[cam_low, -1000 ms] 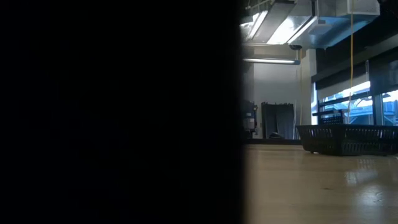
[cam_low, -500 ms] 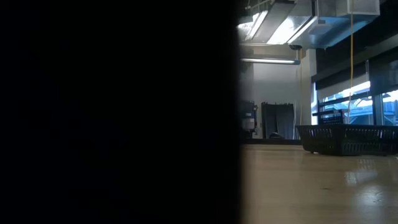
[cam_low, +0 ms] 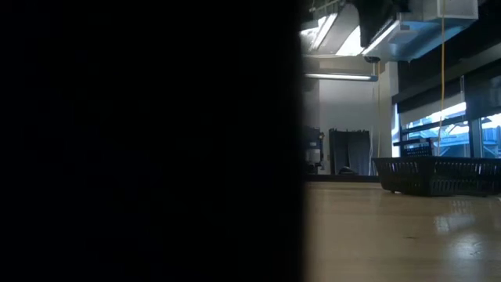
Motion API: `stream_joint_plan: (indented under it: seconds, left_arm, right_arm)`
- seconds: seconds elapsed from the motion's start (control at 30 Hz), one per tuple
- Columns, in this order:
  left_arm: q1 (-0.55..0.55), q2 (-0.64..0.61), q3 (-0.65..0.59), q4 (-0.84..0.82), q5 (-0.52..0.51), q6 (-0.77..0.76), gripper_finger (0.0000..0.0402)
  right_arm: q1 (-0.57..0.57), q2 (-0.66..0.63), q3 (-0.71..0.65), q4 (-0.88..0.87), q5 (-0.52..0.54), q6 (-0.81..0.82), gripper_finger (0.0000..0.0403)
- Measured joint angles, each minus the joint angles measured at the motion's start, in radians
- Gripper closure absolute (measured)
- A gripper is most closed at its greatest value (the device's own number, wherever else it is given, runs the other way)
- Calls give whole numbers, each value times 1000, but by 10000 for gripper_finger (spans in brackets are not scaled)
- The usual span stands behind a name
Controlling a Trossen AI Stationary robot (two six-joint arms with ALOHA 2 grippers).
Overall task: Stack baskets on shelf by color
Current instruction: Stack the right black bin on top of the other black bin on the shelf
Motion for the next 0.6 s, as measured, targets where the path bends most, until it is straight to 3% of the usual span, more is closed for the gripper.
stream_joint_plan:
  seconds: [0.27, 0.6]
  left_arm:
    - [5, 27, 0, 1, -66, -34, 360]
    - [67, 34, 0, 2, -51, -60, 360]
  right_arm:
    - [-124, -89, -284, 131, -249, 76, 399]
    - [-204, -86, -477, 354, -370, -14, 350]
